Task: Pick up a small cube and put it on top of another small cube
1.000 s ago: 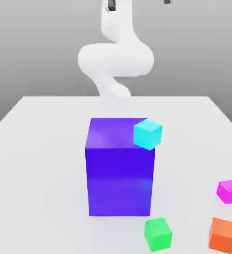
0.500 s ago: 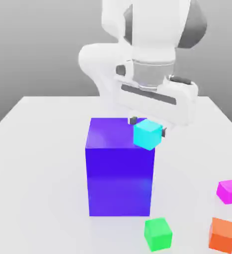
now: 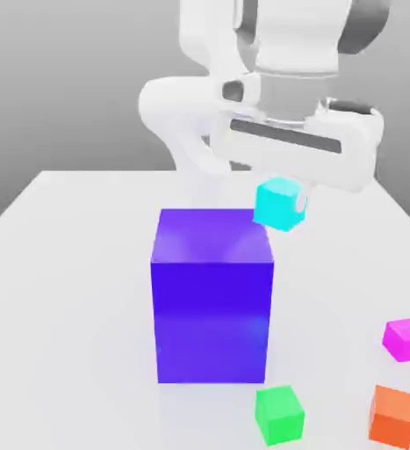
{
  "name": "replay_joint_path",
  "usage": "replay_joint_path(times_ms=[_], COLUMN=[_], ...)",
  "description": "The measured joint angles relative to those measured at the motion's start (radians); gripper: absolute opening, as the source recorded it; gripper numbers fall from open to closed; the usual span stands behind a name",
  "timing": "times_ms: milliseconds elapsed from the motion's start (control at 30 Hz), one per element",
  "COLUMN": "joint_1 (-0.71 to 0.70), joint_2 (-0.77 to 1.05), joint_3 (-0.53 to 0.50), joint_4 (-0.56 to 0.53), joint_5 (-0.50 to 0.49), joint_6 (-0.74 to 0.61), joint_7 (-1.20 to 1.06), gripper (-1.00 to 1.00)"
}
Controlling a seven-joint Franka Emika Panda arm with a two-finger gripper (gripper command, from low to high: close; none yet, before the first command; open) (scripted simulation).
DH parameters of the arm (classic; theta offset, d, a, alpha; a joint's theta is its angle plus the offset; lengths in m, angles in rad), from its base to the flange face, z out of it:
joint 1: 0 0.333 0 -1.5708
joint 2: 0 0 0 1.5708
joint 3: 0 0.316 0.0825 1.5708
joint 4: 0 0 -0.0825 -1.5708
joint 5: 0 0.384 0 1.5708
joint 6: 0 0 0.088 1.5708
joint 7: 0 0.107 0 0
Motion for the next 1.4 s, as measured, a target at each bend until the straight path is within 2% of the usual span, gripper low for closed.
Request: replay_joint_path(times_ms=[267,400,833,967,1000,1233,1400], joint_1=[0.072,0.165,0.486,0.580,0.599,0.604,0.527], joint_2=[0.284,0.437,0.924,1.066,1.098,1.104,0.967], joint_3=[0.146,0.189,0.202,0.137,0.114,0.110,0.185], joint_4=[0.152,0.228,0.478,0.534,0.545,0.547,0.473], joint_5=[-0.159,-0.268,-0.595,-0.683,-0.704,-0.709,-0.622], joint_6=[0.103,0.153,0.309,0.390,0.412,0.416,0.354], joint_7=[-0.027,-0.018,-0.015,0.017,0.030,0.032,-0.006], gripper=[-1.00,-1.00,-1.00,-1.00,1.00,1.00,1.00])
